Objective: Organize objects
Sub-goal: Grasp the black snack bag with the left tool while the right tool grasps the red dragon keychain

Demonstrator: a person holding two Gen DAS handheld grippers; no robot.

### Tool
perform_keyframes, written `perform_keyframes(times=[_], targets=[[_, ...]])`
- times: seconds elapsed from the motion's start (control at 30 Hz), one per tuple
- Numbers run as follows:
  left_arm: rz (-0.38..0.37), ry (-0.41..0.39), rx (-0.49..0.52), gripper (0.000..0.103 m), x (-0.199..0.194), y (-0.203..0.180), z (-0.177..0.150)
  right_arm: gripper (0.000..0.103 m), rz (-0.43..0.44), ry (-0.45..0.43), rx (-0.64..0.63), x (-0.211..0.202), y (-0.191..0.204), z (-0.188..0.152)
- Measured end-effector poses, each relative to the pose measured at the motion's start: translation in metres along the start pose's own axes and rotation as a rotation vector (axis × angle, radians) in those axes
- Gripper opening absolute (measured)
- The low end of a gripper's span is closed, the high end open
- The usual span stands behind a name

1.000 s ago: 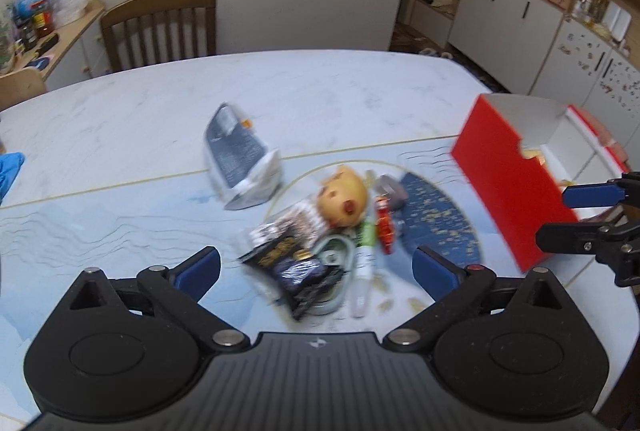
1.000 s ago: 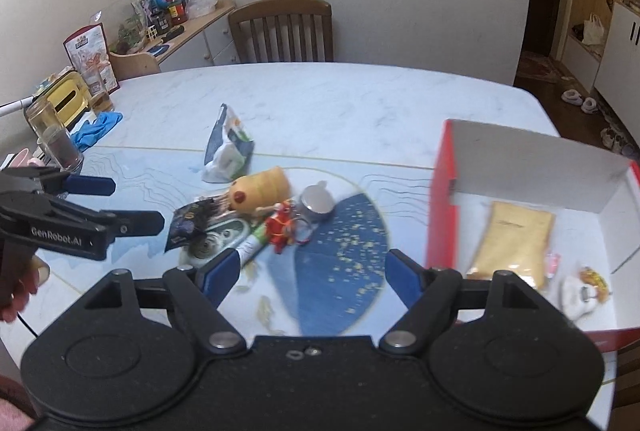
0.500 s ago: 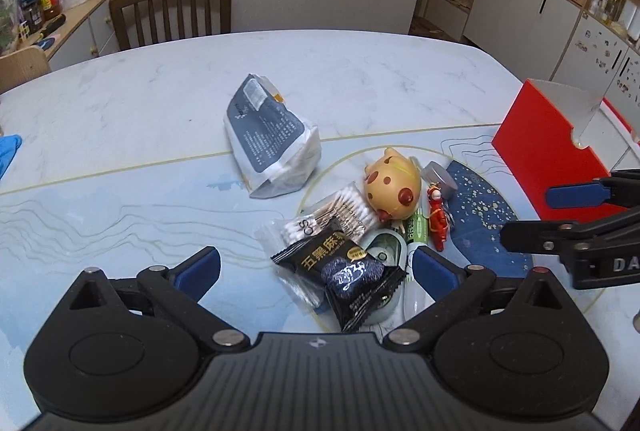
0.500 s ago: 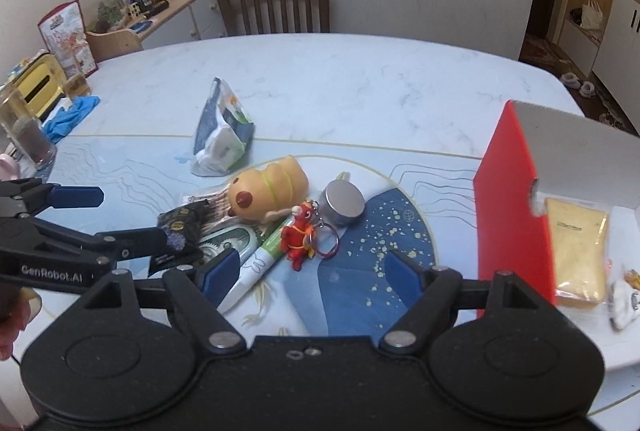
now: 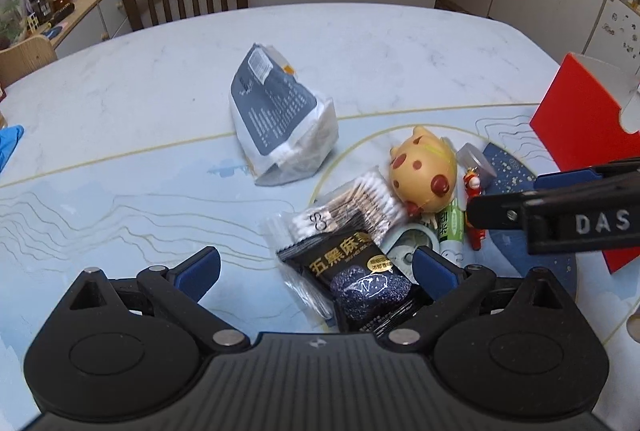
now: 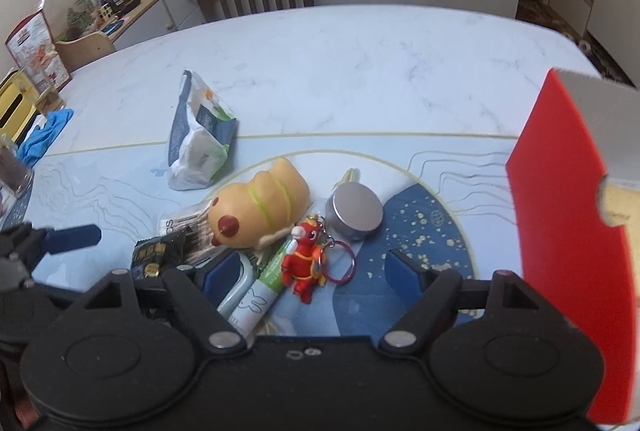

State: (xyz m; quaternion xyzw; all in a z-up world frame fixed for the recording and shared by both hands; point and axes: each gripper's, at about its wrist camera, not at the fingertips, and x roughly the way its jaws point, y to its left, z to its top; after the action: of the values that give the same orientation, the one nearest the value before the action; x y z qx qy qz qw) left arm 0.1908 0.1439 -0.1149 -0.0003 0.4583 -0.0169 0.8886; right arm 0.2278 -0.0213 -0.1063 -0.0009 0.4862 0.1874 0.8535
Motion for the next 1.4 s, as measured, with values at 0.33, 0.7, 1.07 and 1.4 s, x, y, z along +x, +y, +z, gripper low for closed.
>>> perform_keyframes(times=[0.33,0.7,1.07,1.4], targets=[[-0.055,-0.003,-0.063,0.101,0.001,0.022,-0.014,0.069,0.037,0.029,0.011,0.016,0.002,-0.001],[-0.125,-0.059,-0.022,0.041,-0.013,0.018,-0.02,0.042,0.077,0.034,0.017,0.018,0.003,-0.002],[-0.132,-0.061,0.002,0.033,-0.02,0.011,-0.018,0.013,0.084,0.018,0.061,0.011,-0.008,-0.006],[-0.16,-0.085,-0.033,0.033,-0.045,0.005,-0.02,0.002,0.088,-0.009,0.024,-0.012,-0.015,-0.014]])
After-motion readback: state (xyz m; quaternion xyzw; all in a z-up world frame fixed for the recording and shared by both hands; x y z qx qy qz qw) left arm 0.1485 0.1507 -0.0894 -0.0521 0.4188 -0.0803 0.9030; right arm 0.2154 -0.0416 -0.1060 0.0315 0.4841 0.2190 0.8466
